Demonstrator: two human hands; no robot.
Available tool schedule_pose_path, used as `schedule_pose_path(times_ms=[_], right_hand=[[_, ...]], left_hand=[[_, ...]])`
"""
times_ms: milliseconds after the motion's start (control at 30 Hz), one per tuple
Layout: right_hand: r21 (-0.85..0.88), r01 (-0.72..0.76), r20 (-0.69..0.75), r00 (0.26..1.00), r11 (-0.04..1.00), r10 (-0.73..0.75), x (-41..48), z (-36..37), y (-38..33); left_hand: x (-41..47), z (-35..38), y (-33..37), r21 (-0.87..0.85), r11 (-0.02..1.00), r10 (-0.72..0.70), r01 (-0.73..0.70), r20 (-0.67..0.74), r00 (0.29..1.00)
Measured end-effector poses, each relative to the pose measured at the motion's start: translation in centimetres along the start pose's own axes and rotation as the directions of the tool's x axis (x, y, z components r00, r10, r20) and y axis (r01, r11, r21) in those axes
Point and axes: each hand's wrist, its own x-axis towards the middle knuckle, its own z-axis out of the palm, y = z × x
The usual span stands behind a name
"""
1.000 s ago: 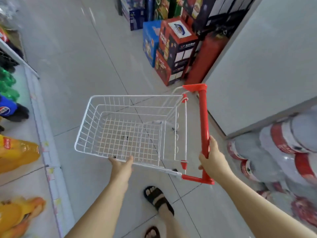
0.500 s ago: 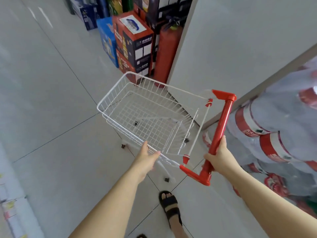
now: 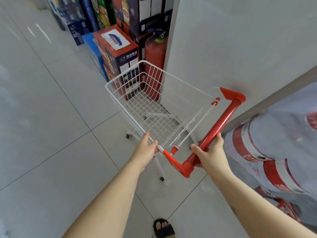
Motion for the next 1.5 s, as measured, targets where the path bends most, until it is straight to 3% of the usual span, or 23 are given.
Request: schedule_pose_path(times_ms=[267, 433, 500, 567, 667, 733, 833, 967, 1133, 1233, 1367, 1500], right_hand=[[0.127, -0.018, -0.039, 0.999, 0.992, 0.023, 2.6, 1.7, -1.4], [0.163, -0.037, -0.052, 0.998, 0.986, 0.046, 3.6, 3.4, -2.2], [0.145, -0.075, -0.044, 0.996, 0.987, 0.082, 3.4, 3.6, -2.5], [0.085, -0.131, 0.000, 0.991, 0.988, 0.131, 3.1, 3.0, -2.8], [-0.185, -0.137, 0.035, 0.989, 0.973, 0.146, 1.2, 0.8, -3.7], [-0.354, -0.034, 0.081, 0.995, 0.935, 0.066, -1.3, -0.4, -5.1], [-0.454, 0.188, 0.250, 0.965, 0.871, -0.078, -6.3, -0.7, -8.3], [-0.440, 0.480, 0.595, 0.789, 0.759, -0.154, -13.9, 3.6, -11.6], [-0.254, 0.800, 0.896, 0.406, 0.544, -0.180, -25.4, 11.9, -13.5], [-0.106, 0.902, 0.974, 0.179, 0.418, -0.140, -33.4, 16.3, -13.2], [0.077, 0.954, 0.997, -0.073, 0.290, -0.022, -42.7, 20.6, -10.0], [0.189, 0.953, 0.968, -0.222, 0.238, 0.118, -49.4, 22.9, -6.0]], left_hand=[[4.0, 0.1, 2.7, -0.025, 0.999, 0.036, -0.038, -0.051, 0.998], [4.7, -0.3, 2.9, -0.127, 0.992, 0.001, -0.004, -0.024, 1.000], [3.6, -0.4, 3.3, -0.056, 0.998, 0.025, -0.026, -0.025, 0.999], [1.3, -0.6, 4.0, 0.088, 0.993, 0.082, -0.081, -0.017, 0.996], [-3.8, -1.5, 4.8, 0.217, 0.967, 0.138, -0.131, -0.017, 0.990], [-7.8, -2.5, 5.2, 0.245, 0.959, 0.155, -0.142, -0.038, 0.987], [-14.3, -4.8, 5.1, 0.270, 0.953, 0.174, -0.138, -0.115, 0.978], [-22.8, -8.7, 2.9, 0.282, 0.951, 0.221, -0.130, -0.321, 0.921], [-34.1, -15.0, -2.6, 0.130, 0.984, 0.178, -0.121, -0.691, 0.701], [-41.1, -18.2, -6.7, 0.027, 0.992, 0.090, -0.123, -0.838, 0.538], [-49.3, -20.4, -13.1, -0.153, 0.979, -0.097, -0.134, -0.932, 0.349], [-54.7, -20.6, -18.5, -0.297, 0.945, -0.262, -0.137, -0.938, 0.226]])
